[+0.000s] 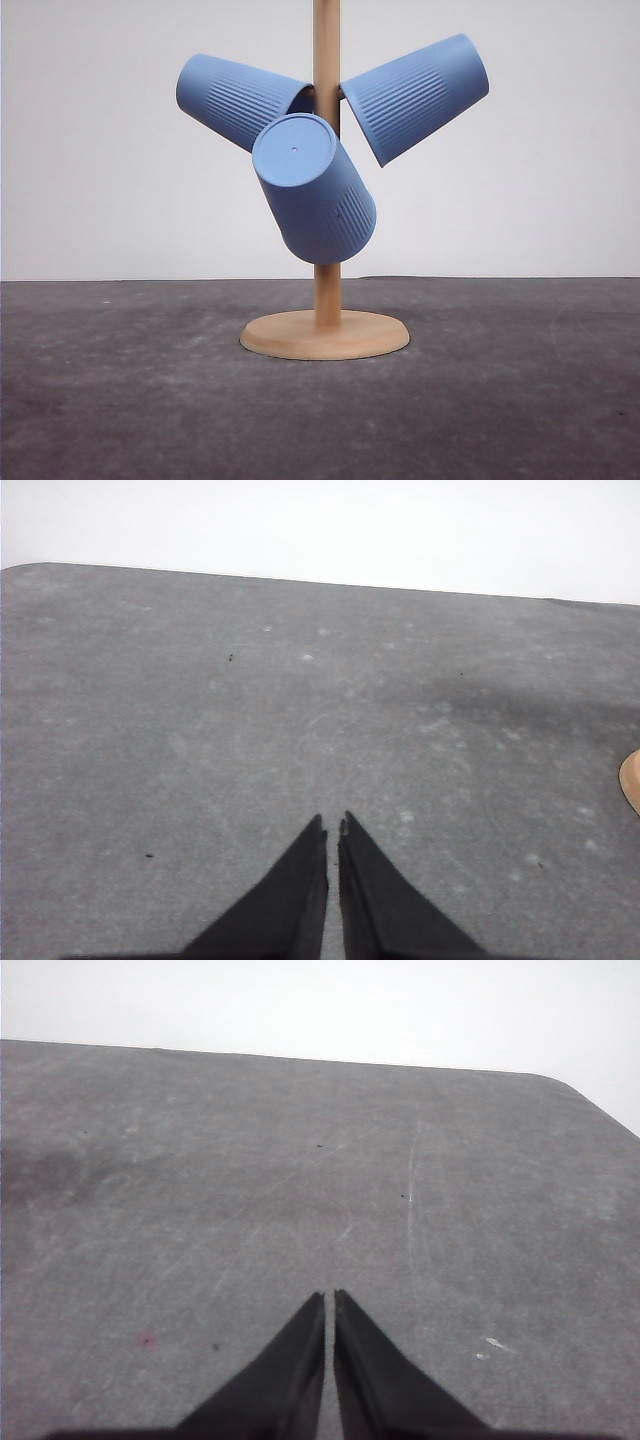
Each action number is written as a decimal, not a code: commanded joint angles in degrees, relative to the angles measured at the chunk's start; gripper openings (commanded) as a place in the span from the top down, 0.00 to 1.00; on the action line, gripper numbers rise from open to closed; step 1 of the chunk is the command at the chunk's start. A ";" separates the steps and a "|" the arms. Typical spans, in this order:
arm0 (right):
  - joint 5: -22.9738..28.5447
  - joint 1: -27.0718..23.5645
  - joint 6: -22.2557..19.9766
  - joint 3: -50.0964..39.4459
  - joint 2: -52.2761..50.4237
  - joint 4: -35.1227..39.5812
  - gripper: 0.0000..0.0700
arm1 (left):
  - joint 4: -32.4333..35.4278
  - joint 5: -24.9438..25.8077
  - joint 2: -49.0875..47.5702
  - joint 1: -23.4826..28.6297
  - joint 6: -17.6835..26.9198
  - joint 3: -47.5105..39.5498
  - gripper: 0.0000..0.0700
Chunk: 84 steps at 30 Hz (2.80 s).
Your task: Place three cups
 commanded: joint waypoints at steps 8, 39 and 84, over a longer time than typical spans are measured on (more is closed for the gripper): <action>0.00 0.11 0.74 -0.11 -0.02 0.35 0.98 | 0.63 -0.15 0.13 -0.10 -0.22 -0.81 1.00; 0.00 0.11 0.74 -0.13 -0.02 0.35 0.98 | 0.63 -0.15 0.13 -0.09 -0.22 -0.81 1.00; 0.00 0.11 0.74 -0.11 -0.02 0.35 0.98 | 0.63 -0.15 0.13 -0.11 -0.22 -0.81 1.00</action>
